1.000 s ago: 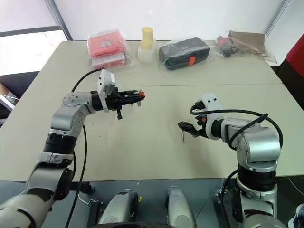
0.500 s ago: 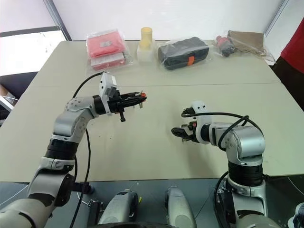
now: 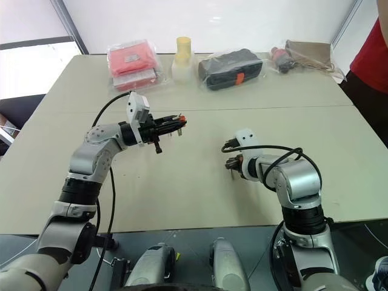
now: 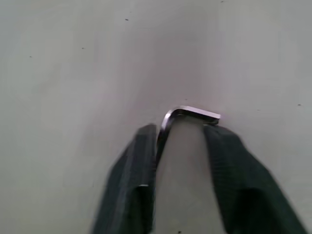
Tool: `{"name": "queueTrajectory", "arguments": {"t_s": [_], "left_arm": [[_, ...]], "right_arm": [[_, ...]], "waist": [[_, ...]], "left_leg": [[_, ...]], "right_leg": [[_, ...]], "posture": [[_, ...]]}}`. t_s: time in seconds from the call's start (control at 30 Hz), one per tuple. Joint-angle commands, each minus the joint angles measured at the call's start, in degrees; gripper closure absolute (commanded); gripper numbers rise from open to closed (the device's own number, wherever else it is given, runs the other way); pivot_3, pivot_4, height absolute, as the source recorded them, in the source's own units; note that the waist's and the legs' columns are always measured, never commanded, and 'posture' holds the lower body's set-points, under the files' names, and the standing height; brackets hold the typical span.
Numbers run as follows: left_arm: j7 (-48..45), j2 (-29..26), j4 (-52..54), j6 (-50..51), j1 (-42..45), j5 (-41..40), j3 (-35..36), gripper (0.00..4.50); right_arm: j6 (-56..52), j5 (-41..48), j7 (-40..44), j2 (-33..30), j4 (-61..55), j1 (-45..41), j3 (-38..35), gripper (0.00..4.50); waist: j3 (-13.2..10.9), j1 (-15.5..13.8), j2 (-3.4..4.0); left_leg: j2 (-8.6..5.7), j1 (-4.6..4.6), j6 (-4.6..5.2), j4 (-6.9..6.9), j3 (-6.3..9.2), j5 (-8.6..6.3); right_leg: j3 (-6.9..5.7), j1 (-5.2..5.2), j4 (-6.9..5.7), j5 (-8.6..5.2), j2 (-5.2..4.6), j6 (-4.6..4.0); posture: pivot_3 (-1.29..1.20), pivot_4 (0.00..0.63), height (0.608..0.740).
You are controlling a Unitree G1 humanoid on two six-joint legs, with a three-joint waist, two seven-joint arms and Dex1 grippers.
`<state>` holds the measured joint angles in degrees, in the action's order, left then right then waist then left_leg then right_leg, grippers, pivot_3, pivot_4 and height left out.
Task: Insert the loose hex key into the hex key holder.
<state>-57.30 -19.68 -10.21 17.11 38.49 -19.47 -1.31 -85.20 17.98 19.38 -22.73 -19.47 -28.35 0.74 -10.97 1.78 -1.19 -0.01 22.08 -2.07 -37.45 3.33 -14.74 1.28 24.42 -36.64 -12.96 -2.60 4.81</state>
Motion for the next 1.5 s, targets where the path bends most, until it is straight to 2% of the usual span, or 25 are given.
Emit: {"name": "queueTrajectory", "arguments": {"t_s": [0.03,0.27,0.5,0.6,0.73,0.97,1.5], "left_arm": [[0.60,0.11,0.92,-1.26,0.92,-1.16,1.03,4.50],[-0.13,-0.49,0.06,-0.22,1.14,-2.07,1.34,4.50],[-7.71,-4.01,-3.86,4.50,3.17,-5.02,0.56,4.50],[-12.77,-4.77,-9.62,6.77,7.73,-6.39,0.38,4.50],[-17.03,-4.29,-19.63,5.49,15.07,-5.72,0.91,4.50],[-21.39,-1.11,-30.53,0.75,24.07,-3.37,-0.03,4.50],[-22.93,4.27,-38.85,-5.81,30.09,-0.98,1.42,4.50]], "right_arm": [[-0.78,0.71,0.22,0.99,2.63,3.00,4.81,4.42],[3.14,0.27,0.28,1.01,4.30,0.12,1.49,4.42],[21.32,0.97,0.52,1.82,8.54,-10.85,-8.90,4.42],[28.72,3.54,2.43,1.40,8.17,-15.22,-13.22,4.42],[34.29,6.57,4.54,1.73,5.11,-17.14,-14.88,4.42],[35.31,13.54,1.59,6.64,1.10,-18.23,-17.38,4.42],[34.98,21.71,-4.47,10.94,-2.85,-17.11,-15.21,4.42]], "waist": [[0.08,0.47,-0.08],[0.13,0.79,-0.13],[-0.09,0.72,0.22],[-0.10,0.51,0.24],[-0.10,0.28,0.23],[-0.10,0.29,0.24],[-0.11,0.53,0.24]], "left_leg": [[0.00,0.00,0.00,0.00,0.00,0.00],[0.00,-0.04,0.00,0.04,0.01,0.00],[-0.02,0.07,0.11,0.02,-0.05,0.07],[-0.03,0.30,0.12,0.06,-0.02,0.07],[-0.03,0.39,0.13,0.28,0.01,0.06],[-0.05,0.46,0.22,0.34,-0.02,0.01],[-0.05,0.42,0.22,0.32,0.00,0.01]], "right_leg": [[0.00,0.00,0.00,0.00,0.00,0.00],[0.00,-0.02,0.02,0.00,0.00,0.00],[0.03,0.07,0.02,0.04,0.00,-0.03],[-0.02,0.25,0.05,0.02,-0.01,0.00],[-0.12,0.27,0.33,0.02,-0.05,0.03],[-0.12,0.28,0.42,0.01,-0.13,0.04],[-0.11,0.29,0.35,0.01,-0.10,0.03]], "posture": [[0.00,0.150,0.740],[0.00,0.150,0.740],[0.00,0.150,0.740],[0.00,0.150,0.740],[0.00,0.150,0.740],[0.00,0.150,0.740],[0.00,0.150,0.740]]}}
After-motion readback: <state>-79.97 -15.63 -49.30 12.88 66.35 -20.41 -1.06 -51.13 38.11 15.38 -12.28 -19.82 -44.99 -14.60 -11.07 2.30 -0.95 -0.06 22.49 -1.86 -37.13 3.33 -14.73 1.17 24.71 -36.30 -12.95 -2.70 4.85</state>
